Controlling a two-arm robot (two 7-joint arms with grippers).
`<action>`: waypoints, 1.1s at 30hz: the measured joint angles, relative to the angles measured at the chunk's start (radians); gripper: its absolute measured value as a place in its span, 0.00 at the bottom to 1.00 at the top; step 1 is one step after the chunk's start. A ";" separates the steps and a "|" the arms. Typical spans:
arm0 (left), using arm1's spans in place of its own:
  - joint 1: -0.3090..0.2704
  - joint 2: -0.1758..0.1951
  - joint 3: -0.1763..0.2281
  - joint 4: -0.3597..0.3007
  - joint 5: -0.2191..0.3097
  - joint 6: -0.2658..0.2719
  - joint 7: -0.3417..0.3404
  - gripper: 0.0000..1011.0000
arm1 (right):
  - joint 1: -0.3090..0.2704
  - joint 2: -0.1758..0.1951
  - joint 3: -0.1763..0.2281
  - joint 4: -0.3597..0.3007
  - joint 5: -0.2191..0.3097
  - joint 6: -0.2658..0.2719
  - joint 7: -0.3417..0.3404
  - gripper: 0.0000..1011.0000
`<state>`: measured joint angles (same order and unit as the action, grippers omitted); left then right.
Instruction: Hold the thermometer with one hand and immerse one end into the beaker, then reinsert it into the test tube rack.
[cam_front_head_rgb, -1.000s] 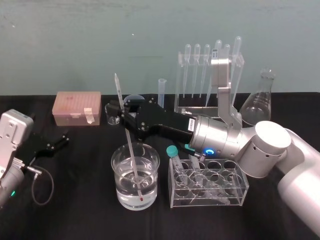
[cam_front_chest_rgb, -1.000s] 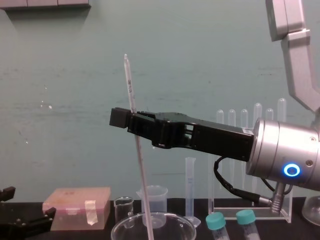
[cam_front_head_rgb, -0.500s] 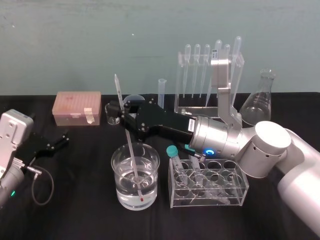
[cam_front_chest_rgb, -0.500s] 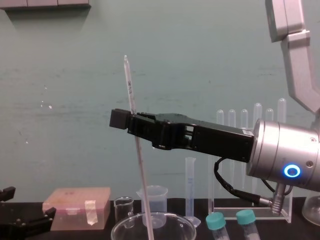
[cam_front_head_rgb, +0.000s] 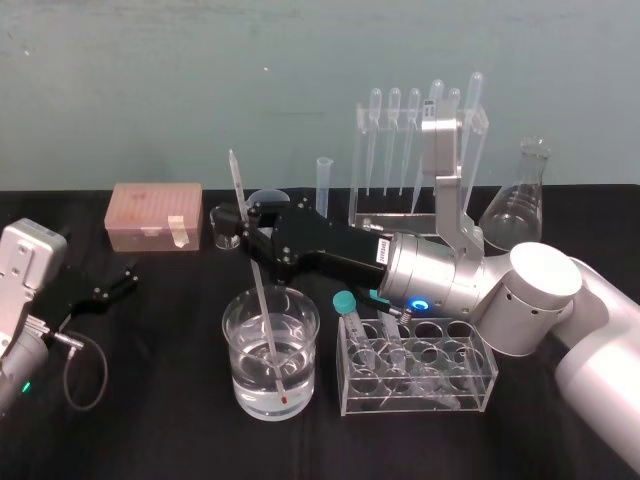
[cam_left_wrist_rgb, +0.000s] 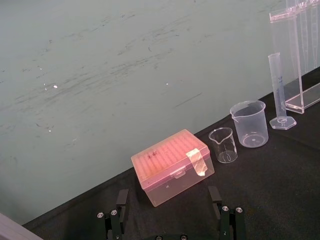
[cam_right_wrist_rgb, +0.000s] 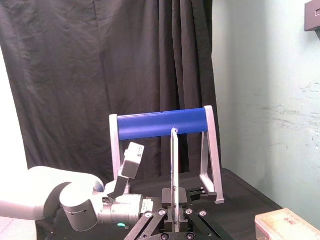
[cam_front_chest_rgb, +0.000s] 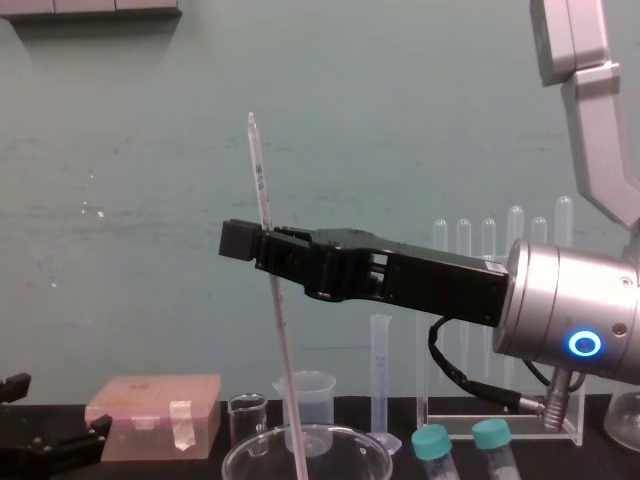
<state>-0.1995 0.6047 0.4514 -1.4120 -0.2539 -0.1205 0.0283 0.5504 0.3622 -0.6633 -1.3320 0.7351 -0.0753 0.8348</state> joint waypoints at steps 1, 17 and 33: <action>0.000 0.000 0.000 0.000 0.000 0.000 0.000 1.00 | 0.000 0.000 0.000 0.000 0.000 0.000 0.000 0.06; 0.000 0.000 0.000 0.000 0.000 0.000 0.000 1.00 | 0.001 0.002 0.001 0.001 -0.001 0.000 0.000 0.06; 0.000 0.000 0.000 0.000 0.000 0.000 0.000 1.00 | 0.003 -0.001 0.002 0.006 -0.001 -0.001 0.003 0.06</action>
<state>-0.1995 0.6047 0.4514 -1.4120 -0.2539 -0.1205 0.0283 0.5532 0.3616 -0.6616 -1.3256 0.7344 -0.0761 0.8374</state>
